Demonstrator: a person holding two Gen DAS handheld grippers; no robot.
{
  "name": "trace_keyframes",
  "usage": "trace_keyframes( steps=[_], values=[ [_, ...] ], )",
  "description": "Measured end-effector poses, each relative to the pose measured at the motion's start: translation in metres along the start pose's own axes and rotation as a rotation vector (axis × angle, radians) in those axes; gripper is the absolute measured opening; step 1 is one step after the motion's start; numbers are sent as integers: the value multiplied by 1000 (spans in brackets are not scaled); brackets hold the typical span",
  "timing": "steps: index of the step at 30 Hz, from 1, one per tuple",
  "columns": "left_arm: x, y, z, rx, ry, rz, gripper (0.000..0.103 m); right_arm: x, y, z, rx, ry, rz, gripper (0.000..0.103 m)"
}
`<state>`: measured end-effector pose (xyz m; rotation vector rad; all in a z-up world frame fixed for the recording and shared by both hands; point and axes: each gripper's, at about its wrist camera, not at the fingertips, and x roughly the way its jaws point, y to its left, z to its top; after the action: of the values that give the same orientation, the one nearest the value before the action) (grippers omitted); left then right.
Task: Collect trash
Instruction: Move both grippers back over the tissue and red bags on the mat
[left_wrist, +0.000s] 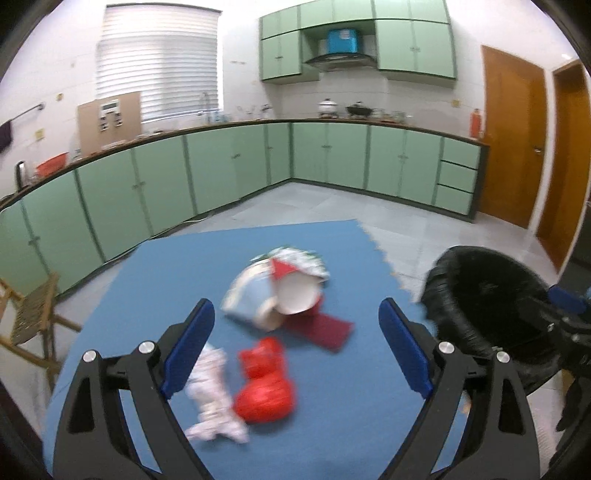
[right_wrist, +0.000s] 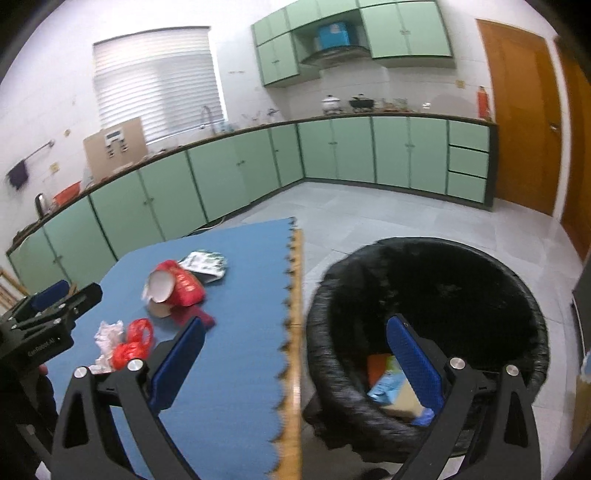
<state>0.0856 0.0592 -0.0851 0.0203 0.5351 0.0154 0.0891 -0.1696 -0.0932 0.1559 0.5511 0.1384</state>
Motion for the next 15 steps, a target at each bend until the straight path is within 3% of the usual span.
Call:
trace_keyframes(
  steps=[7,15],
  values=[
    [0,45,-23,-36,39,87,88,17,35,-16,-31,2,31,97],
    [19,72,-55,-82,115,119,83,40,71,-39,-86,57,60,97]
  ],
)
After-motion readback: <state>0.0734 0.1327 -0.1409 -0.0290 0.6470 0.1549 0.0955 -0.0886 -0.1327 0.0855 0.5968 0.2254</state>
